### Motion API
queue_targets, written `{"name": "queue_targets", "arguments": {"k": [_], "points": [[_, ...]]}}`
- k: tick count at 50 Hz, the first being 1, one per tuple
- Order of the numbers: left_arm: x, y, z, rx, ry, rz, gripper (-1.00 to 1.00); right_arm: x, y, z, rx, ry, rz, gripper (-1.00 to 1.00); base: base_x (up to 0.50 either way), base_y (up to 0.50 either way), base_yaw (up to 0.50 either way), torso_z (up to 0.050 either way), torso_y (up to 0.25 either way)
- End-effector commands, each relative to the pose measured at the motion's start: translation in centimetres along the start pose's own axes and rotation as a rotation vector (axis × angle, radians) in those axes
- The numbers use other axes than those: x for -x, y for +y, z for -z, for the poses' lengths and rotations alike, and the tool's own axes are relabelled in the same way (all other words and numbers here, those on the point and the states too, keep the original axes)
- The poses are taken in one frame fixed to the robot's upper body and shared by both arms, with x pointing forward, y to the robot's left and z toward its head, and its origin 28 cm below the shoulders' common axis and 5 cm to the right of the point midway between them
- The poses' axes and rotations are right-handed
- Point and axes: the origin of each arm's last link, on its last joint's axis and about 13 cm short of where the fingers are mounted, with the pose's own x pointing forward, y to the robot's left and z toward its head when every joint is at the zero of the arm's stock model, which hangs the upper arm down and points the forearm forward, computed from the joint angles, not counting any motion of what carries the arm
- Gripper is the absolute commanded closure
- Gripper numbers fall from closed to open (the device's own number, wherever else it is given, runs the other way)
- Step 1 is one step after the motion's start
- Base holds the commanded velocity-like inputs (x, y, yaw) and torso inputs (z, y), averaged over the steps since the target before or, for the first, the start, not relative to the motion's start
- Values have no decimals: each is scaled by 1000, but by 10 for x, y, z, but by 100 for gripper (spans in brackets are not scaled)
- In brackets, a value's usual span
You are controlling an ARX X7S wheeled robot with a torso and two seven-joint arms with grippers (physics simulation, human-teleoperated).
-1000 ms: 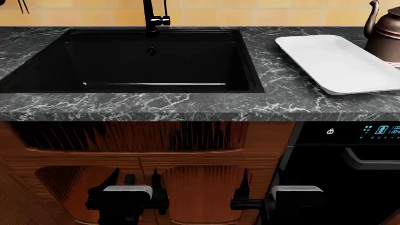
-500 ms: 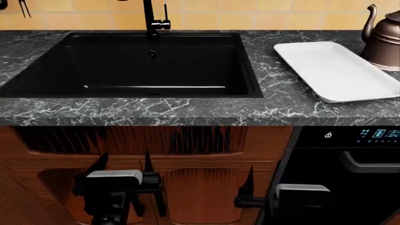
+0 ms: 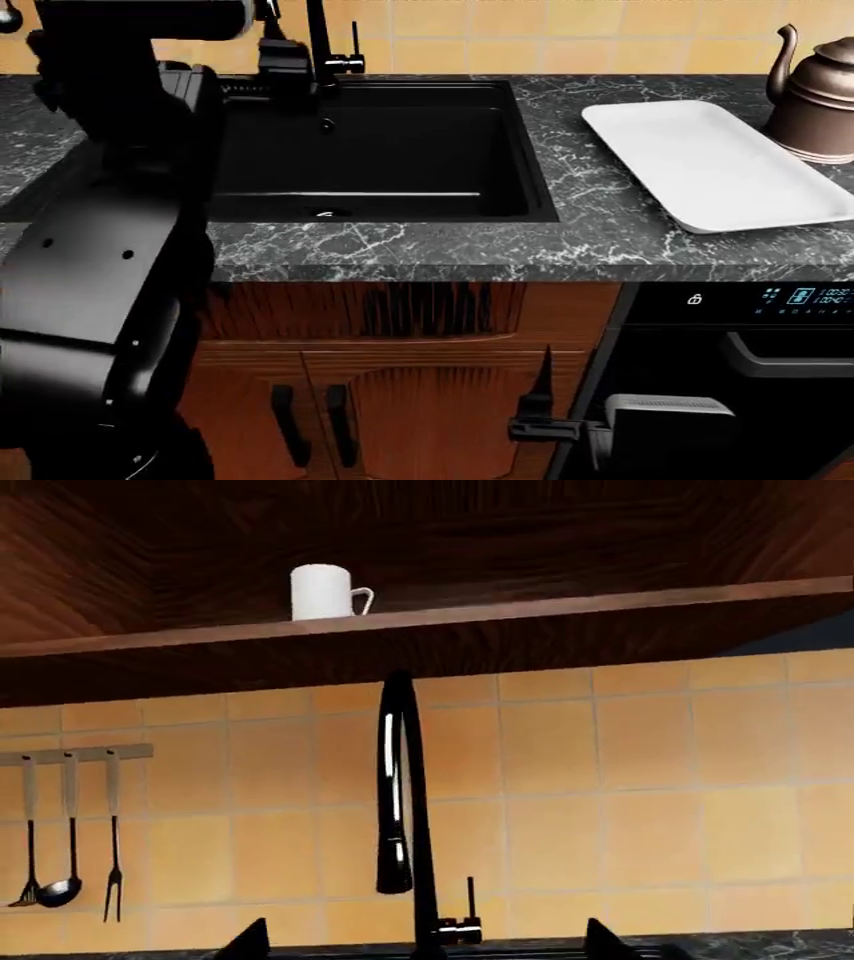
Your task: Pick the kettle from the counter and place it on the tray. Then pick the mug from the cabinet and place it on the tray. Then close the cabinet doors.
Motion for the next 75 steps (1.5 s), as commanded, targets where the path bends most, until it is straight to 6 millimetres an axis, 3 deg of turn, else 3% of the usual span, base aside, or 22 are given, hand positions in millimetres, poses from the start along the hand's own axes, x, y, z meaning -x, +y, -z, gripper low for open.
{"name": "queue_targets", "arguments": {"k": [1,12,19,26,37,47,57,75], "points": [[-50,0,-109,-49,-101,-52,-100,3,-2,-6,-5,-16,0,-100,0,0,0,50,0],[-89,-7,-184,-49,-87,-78,-100,6,-4,-11,-6,-30,-2,-100,0,0,0,50,1],[-105,-8,-210,-71,-65,-84,-100,6,-6,-23,9,-46,6,-100,0,0,0,50,1],[-111,-11,-209,-18,1,-62,-100,-5,-11,-49,45,-51,-20,-100,0,0,0,50,2],[-111,-10,-203,-43,23,-55,-100,-36,-31,-140,106,-104,12,-100,0,0,0,50,7],[-111,-7,-195,-95,94,-45,-100,-54,-36,-195,145,-123,38,-100,0,0,0,40,6],[-113,-3,-193,-136,169,-44,-100,-61,-34,-214,149,-135,40,-100,0,0,0,0,0],[-109,3,-197,-139,155,-20,-100,-56,-29,-223,153,-161,42,-100,0,252,0,0,0]]}}
